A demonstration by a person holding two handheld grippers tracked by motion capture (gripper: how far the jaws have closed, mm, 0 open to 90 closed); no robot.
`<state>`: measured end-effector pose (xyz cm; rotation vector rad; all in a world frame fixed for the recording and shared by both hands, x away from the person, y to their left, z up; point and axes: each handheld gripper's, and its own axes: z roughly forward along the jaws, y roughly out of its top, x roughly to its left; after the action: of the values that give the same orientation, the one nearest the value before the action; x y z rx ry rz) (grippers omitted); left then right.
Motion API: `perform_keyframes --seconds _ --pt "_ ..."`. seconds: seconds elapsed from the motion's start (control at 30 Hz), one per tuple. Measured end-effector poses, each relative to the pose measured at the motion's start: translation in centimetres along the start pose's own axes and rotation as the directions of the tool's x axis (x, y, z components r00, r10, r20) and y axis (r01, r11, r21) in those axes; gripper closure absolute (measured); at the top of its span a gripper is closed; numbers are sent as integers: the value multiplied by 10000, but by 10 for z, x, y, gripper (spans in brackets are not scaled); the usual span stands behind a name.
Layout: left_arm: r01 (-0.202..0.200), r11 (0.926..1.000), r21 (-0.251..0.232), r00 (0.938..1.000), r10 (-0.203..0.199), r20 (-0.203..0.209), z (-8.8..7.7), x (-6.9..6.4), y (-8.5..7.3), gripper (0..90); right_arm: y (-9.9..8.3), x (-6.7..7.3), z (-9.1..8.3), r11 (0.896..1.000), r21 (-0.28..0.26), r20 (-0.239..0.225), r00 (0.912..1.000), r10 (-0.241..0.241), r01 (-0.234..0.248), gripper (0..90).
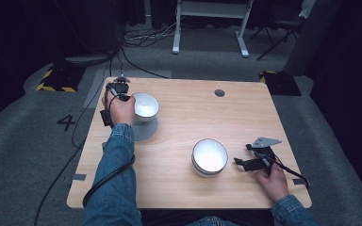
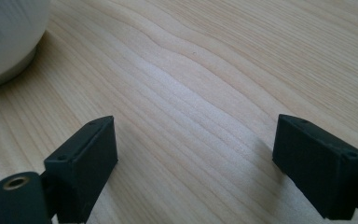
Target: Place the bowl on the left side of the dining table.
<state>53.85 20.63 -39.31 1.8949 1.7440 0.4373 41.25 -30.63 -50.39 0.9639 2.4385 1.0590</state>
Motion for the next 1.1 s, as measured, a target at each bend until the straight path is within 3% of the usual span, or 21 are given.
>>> perform_keyframes --seconds 0.27,0.4,0.67,0.83,1.0,1.1 --pt "-11 9991 414 9997 20 -230 8 3 -6 791 0 0 0 10000 3 0 10000 6 -6 137" --pt "-215 9972 710 9997 224 -123 10 -3 -8 789 0 0 0 10000 1 -2 10000 7 -7 138" --pt "-253 9951 954 9996 266 -126 16 -3 -11 787 0 0 0 10000 2 -1 10000 0 0 138" --pt "-151 9941 1071 9999 159 -67 19 0 -13 785 0 0 0 10000 2 -1 10000 6 -6 138" --pt "-117 9939 1097 9996 87 286 21 6 -15 783 0 0 0 10000 2 1 10000 3 -3 138" --pt "2 9940 1094 9998 -23 190 21 8 -16 785 0 0 0 10000 1 1 10000 7 -7 138"
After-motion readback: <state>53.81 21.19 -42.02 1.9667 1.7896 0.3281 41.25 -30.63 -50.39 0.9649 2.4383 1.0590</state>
